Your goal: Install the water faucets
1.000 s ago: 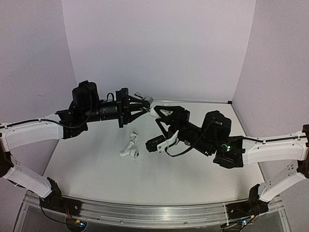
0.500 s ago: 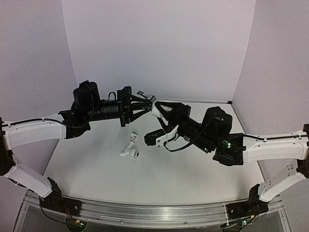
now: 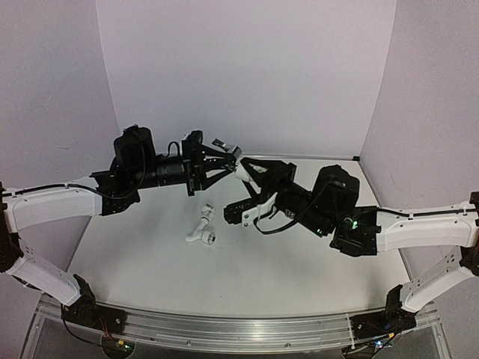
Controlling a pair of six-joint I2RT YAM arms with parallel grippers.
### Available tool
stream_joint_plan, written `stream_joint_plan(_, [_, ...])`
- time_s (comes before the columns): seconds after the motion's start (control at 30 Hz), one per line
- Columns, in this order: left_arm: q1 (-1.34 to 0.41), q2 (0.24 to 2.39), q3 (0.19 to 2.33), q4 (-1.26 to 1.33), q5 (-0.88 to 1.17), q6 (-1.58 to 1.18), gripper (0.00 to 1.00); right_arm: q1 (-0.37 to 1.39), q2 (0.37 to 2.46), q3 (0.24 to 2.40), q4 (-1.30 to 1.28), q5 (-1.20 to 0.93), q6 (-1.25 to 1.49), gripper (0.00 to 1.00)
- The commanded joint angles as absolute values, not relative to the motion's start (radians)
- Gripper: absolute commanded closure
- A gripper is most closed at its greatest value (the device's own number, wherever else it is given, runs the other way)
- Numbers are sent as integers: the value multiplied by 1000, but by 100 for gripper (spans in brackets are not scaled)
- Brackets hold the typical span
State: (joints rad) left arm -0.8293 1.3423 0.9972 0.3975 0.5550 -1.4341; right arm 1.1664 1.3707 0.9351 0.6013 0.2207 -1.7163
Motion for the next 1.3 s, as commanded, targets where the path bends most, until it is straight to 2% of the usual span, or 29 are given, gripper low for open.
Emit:
stream_joint_plan(0.0, [-825,1246,967,412,438,-1247,66,1169,1310,984,661,212,-1572,100])
stream_joint_plan(0.17, [-825,1204,918,476,408,-1088,62,1169,1258,1030,525,159,-1367,100])
stream_joint_plan(0.3, [-825,1202,930,450,429,-1053,51,1169,1231,1017,509,118,-1332,100])
stream_joint_plan(0.43, [-825,1241,980,401,512,-1096,28,1168,1203,969,524,67,-1449,100])
stream_joint_plan(0.57, [-825,1307,1046,330,619,-1160,20,1168,1181,900,567,25,-1605,100])
stream_joint_plan(0.73, [-825,1354,1011,492,730,-1287,6,1169,1166,858,592,-29,-1760,100])
stream_joint_plan(0.87, [-825,1376,1010,542,766,-1302,8,1169,1162,842,591,-79,-1844,100])
stream_joint_plan(1.17, [-828,1360,992,584,790,-1241,31,1169,1167,869,590,-80,-1797,100])
stream_joint_plan(1.27, [-830,1315,980,580,761,-1174,33,1169,1151,882,552,-96,-1724,100])
